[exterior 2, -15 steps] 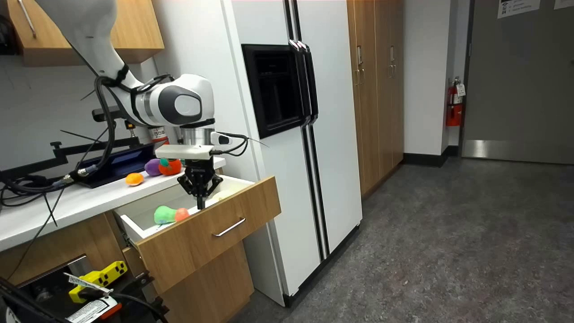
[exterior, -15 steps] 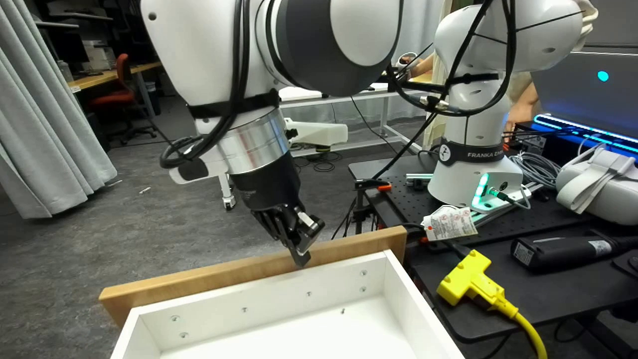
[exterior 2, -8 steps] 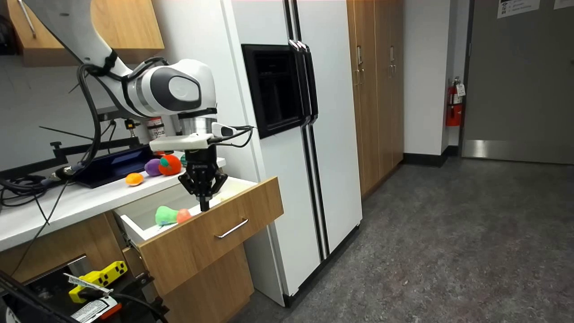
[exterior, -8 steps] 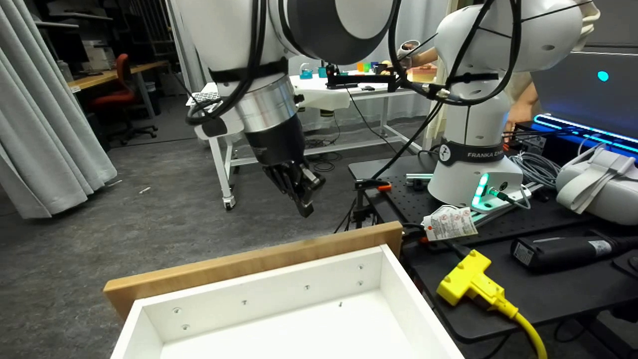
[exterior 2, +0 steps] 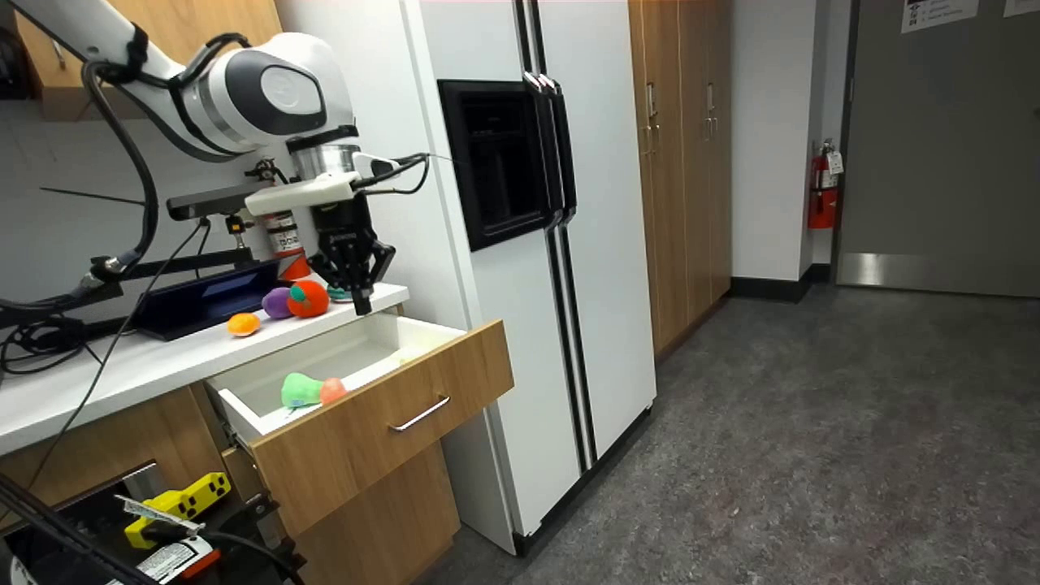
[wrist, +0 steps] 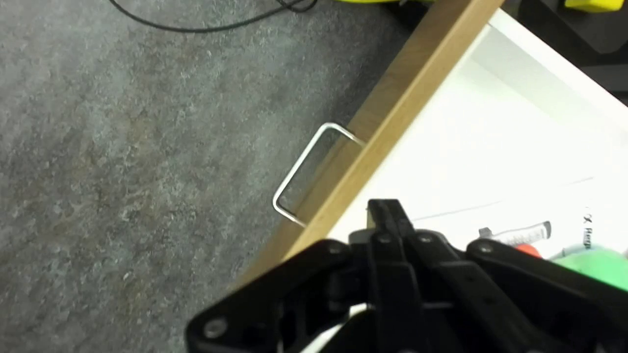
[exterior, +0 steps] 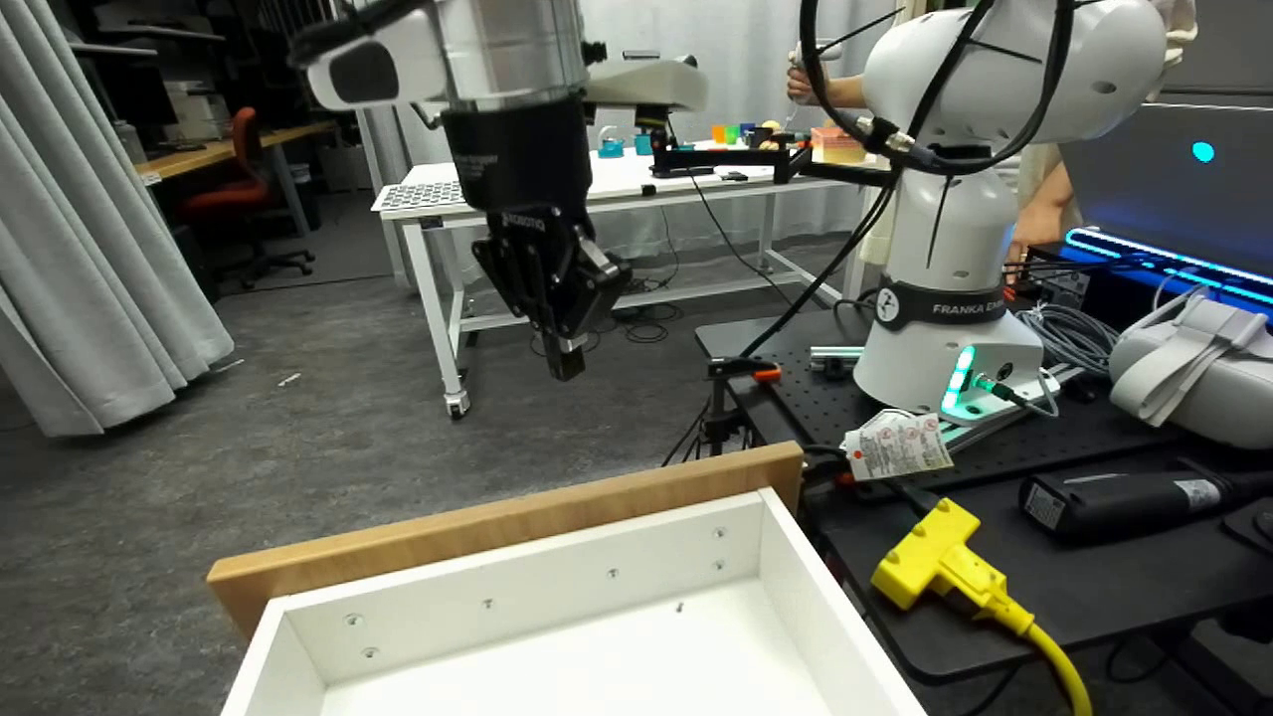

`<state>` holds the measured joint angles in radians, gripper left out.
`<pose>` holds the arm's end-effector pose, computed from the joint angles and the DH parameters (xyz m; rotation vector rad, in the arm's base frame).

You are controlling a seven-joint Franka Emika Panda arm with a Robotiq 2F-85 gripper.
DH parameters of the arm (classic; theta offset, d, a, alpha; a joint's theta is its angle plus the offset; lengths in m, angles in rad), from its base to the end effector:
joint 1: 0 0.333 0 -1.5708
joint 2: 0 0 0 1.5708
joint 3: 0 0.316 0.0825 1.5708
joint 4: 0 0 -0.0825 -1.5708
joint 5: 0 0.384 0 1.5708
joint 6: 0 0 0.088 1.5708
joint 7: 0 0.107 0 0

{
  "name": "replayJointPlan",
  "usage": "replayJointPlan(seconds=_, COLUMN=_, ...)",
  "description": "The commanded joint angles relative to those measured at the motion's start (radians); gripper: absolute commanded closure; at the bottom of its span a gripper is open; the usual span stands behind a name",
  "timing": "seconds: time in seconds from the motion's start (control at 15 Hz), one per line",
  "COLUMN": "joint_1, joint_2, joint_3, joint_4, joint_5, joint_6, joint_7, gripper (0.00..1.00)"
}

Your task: Fully open the drawer

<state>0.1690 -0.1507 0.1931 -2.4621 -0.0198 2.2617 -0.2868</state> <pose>0.4267 0.1605 0.3471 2.9285 1.0015 -0.0790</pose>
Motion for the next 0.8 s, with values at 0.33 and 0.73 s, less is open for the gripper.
replayJointPlan(seconds=0.33, joint_1=0.135, joint_2=0.031, joint_3=0.047, joint_4=0.142, joint_5=0.148, joint_6=0.038, joint_7=-0.058, gripper=1.0)
replayJointPlan(seconds=0.73, joint_1=0.154, joint_2=0.08, joint_3=0.065, joint_4=0.225, joint_5=0.205, joint_6=0.034, joint_7=-0.11, gripper=0.43)
